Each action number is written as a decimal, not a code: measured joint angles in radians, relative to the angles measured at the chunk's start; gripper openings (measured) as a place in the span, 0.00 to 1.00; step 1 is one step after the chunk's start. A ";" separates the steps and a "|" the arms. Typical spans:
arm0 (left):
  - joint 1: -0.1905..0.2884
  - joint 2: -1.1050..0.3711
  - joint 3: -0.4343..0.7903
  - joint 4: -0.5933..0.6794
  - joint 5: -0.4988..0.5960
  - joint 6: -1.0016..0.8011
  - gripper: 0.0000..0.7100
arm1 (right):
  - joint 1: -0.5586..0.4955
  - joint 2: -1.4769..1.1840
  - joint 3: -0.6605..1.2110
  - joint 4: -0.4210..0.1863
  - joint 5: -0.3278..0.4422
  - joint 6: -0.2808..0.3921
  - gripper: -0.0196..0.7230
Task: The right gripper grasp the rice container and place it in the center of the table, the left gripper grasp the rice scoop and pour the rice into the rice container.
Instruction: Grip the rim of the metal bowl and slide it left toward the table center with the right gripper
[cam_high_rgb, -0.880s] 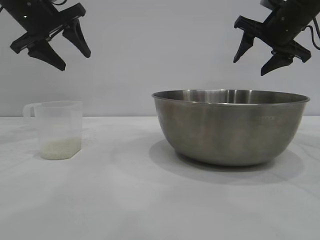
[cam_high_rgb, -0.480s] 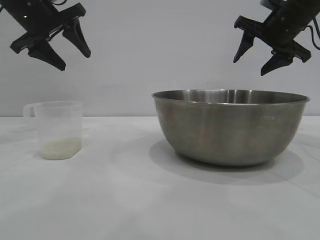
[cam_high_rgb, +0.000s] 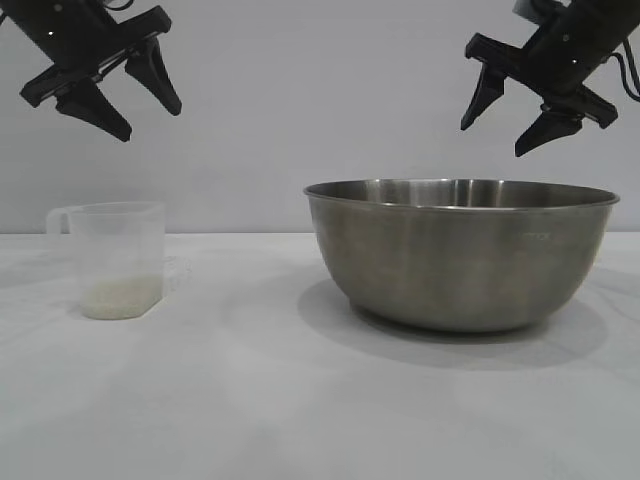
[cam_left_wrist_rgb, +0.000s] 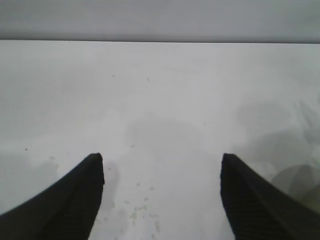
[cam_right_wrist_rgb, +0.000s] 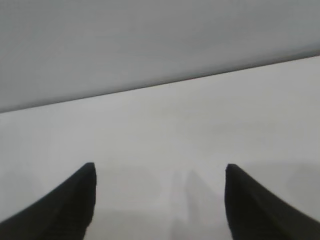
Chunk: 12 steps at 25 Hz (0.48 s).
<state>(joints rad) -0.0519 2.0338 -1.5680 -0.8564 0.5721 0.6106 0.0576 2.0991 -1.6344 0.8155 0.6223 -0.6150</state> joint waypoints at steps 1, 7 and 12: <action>0.000 0.000 0.000 0.000 0.000 0.000 0.63 | -0.002 -0.013 0.000 -0.024 0.013 0.000 0.65; 0.000 0.000 0.000 0.000 0.000 0.000 0.63 | -0.041 -0.082 0.000 -0.124 0.226 0.026 0.65; 0.000 0.000 0.000 0.000 0.000 0.000 0.63 | -0.048 -0.093 0.000 -0.206 0.435 0.055 0.65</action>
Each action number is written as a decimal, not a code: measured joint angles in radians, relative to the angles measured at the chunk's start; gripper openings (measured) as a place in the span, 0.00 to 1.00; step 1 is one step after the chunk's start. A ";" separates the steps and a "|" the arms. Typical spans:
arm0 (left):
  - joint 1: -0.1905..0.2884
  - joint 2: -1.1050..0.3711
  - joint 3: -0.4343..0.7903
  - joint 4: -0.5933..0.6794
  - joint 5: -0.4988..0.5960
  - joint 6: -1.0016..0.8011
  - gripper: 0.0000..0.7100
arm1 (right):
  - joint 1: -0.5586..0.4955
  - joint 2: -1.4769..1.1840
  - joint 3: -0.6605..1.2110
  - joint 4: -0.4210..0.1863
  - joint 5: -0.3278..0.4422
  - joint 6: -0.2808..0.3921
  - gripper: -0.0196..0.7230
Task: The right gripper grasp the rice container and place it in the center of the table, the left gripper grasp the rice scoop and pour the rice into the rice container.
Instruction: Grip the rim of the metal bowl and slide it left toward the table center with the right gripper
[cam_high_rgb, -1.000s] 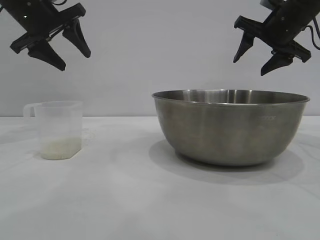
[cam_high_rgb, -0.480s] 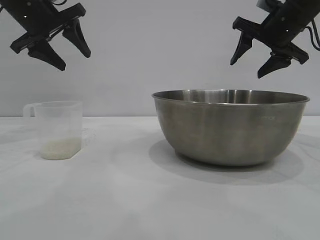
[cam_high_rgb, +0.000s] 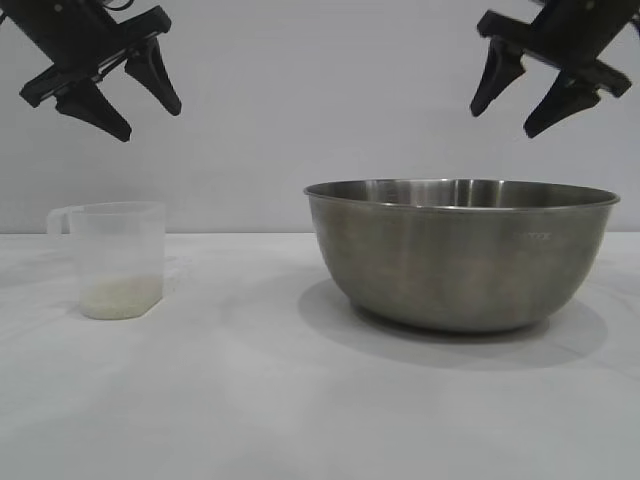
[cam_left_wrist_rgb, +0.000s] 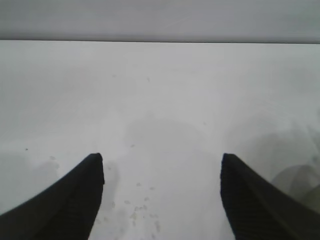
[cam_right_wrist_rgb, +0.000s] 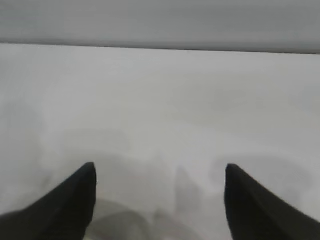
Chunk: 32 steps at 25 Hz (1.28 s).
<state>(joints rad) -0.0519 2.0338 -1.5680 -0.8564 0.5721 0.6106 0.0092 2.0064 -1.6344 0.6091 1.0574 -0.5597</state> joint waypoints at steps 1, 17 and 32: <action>0.000 0.000 0.000 0.000 0.000 0.000 0.63 | 0.000 0.000 0.000 -0.022 0.036 0.013 0.65; 0.000 0.000 0.000 0.000 0.000 0.000 0.63 | 0.042 0.009 -0.002 -0.169 0.159 0.135 0.56; 0.000 0.000 0.000 -0.002 0.000 0.000 0.63 | 0.050 0.121 -0.002 -0.207 0.130 0.176 0.56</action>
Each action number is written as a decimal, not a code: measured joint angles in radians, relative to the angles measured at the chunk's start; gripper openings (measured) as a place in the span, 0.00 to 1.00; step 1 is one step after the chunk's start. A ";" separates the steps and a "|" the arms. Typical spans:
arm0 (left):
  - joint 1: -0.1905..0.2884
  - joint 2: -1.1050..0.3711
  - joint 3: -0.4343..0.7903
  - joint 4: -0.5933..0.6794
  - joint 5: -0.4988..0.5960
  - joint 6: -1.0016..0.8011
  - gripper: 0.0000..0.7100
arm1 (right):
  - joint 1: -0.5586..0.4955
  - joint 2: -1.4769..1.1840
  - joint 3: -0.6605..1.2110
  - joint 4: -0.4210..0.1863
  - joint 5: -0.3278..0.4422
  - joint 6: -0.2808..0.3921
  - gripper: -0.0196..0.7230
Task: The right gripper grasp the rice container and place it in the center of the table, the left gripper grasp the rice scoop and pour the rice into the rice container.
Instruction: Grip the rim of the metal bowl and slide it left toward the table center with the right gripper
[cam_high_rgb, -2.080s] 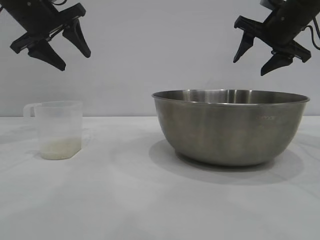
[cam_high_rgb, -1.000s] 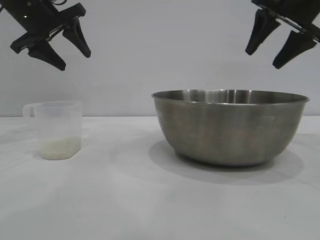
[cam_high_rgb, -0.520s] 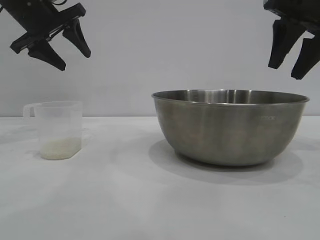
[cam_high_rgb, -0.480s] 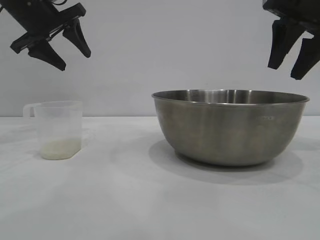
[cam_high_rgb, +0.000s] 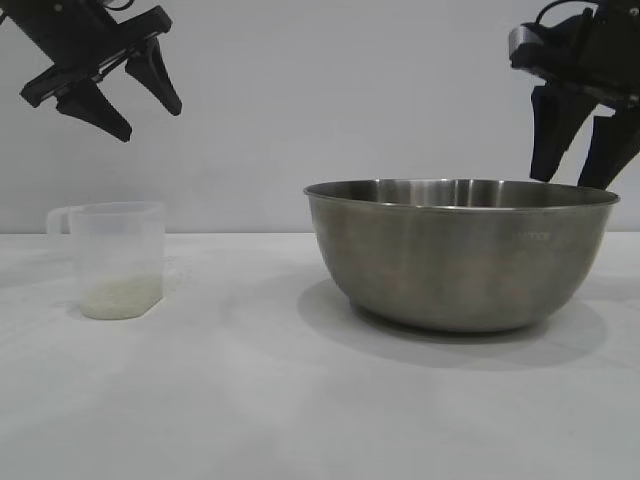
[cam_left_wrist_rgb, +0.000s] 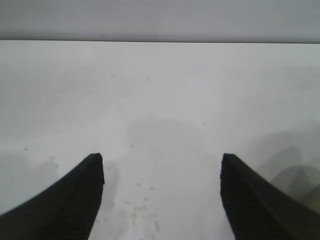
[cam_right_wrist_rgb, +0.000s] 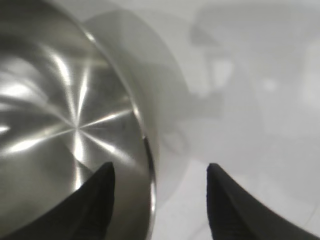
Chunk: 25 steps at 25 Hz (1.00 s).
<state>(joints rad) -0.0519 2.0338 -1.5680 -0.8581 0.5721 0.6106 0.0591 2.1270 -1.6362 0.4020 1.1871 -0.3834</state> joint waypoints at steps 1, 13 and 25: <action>0.000 0.000 0.000 0.000 0.000 0.000 0.63 | 0.000 0.007 0.000 0.009 0.000 0.000 0.56; 0.000 0.000 0.000 -0.006 0.000 0.000 0.63 | 0.039 0.049 -0.001 0.017 0.011 0.000 0.28; 0.000 0.000 0.000 -0.006 0.000 0.001 0.63 | 0.048 0.050 -0.001 0.022 0.016 -0.002 0.03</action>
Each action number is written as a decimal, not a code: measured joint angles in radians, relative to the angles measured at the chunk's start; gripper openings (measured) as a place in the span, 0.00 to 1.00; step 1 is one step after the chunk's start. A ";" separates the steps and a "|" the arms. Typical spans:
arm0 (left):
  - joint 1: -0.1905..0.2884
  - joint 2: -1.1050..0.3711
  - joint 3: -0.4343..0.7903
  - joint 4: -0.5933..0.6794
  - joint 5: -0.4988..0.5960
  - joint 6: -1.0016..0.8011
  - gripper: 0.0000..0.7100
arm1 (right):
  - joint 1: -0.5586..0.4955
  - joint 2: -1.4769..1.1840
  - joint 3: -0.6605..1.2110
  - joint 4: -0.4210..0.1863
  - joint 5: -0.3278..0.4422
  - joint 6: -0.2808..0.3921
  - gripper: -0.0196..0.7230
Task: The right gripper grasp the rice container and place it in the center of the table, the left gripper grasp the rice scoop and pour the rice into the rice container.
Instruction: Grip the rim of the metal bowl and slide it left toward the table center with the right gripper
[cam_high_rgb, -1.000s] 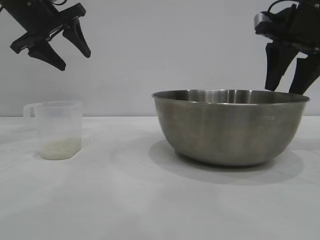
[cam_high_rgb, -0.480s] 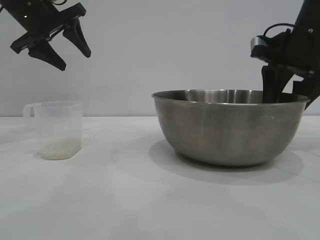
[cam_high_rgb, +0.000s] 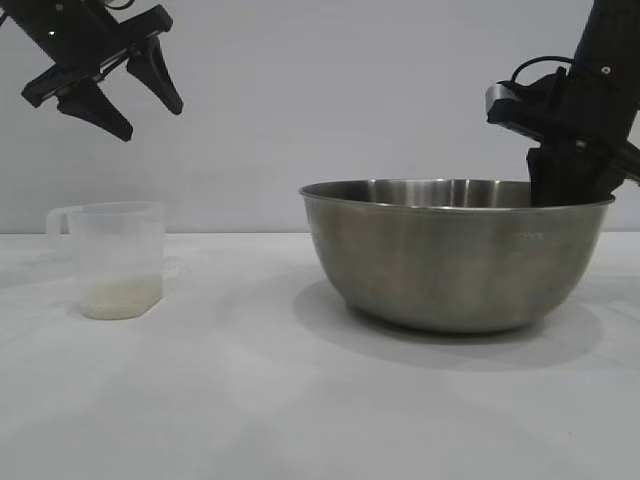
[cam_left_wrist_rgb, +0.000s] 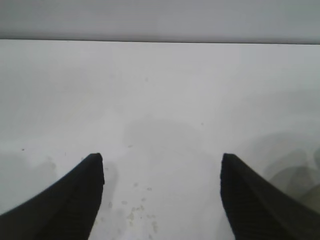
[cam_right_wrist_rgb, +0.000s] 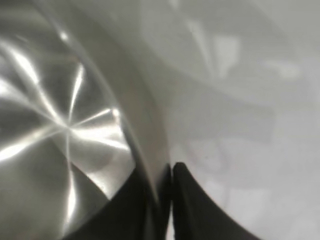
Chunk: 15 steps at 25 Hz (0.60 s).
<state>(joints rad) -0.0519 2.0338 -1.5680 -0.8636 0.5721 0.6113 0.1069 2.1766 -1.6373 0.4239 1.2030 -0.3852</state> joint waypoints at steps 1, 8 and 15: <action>0.000 0.000 0.000 0.000 0.000 0.000 0.63 | 0.002 0.000 0.000 0.008 0.000 -0.003 0.03; 0.000 0.000 0.000 -0.002 0.000 0.000 0.63 | 0.071 0.000 0.000 0.022 -0.002 -0.021 0.03; 0.000 0.000 0.000 -0.002 0.000 0.000 0.63 | 0.149 0.000 0.000 0.027 -0.002 -0.023 0.03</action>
<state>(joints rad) -0.0519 2.0338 -1.5680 -0.8652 0.5721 0.6113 0.2560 2.1766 -1.6373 0.4509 1.2011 -0.4078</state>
